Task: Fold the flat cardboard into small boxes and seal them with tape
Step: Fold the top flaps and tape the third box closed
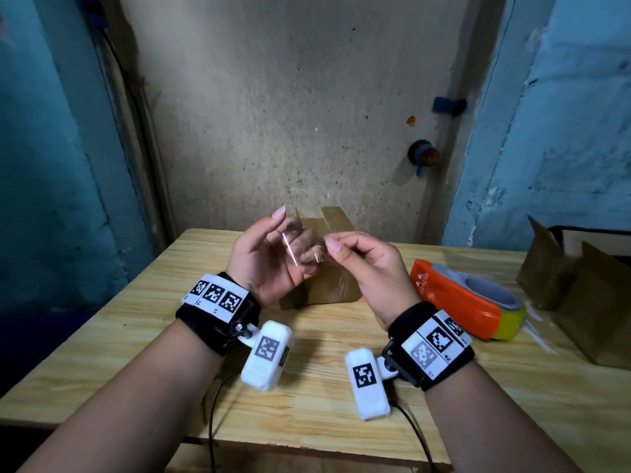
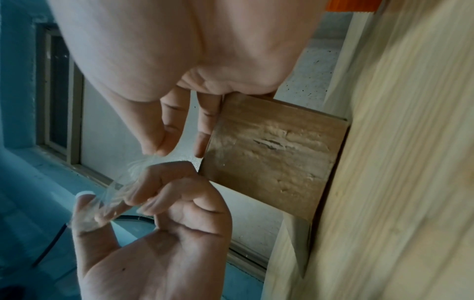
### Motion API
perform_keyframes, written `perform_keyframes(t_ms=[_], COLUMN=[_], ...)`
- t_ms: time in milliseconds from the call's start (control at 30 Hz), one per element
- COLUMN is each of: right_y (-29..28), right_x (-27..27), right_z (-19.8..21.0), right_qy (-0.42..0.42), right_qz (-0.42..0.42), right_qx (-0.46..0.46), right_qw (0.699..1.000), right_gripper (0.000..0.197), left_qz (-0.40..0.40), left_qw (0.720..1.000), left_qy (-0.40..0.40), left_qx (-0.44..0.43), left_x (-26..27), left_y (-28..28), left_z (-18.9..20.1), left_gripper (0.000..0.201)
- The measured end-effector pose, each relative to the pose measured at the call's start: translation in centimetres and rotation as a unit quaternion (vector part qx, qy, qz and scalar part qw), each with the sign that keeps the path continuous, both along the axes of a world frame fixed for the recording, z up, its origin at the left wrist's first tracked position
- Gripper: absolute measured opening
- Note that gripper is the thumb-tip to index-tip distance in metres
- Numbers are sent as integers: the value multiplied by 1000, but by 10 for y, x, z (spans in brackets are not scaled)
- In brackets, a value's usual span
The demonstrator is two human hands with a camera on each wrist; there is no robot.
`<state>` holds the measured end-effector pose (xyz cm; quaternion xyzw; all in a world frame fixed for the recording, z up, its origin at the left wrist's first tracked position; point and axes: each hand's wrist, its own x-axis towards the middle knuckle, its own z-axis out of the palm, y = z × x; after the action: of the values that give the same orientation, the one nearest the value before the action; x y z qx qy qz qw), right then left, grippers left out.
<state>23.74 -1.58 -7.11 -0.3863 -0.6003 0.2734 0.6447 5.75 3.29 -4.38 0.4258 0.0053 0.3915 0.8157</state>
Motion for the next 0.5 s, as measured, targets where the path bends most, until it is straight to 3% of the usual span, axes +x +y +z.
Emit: perform_keyframes(t_ms=[500], right_y=[-6], right_x=[1], right_z=[11], right_qy=[153], right_qz=[35], right_qx=[-30], right_qw=[987], right_gripper=[18], left_qz=[73], left_qw=[997], left_qy=[4], left_qx=[-1], left_x=[-9], left_y=[5], left_z=[3], left_gripper=[31])
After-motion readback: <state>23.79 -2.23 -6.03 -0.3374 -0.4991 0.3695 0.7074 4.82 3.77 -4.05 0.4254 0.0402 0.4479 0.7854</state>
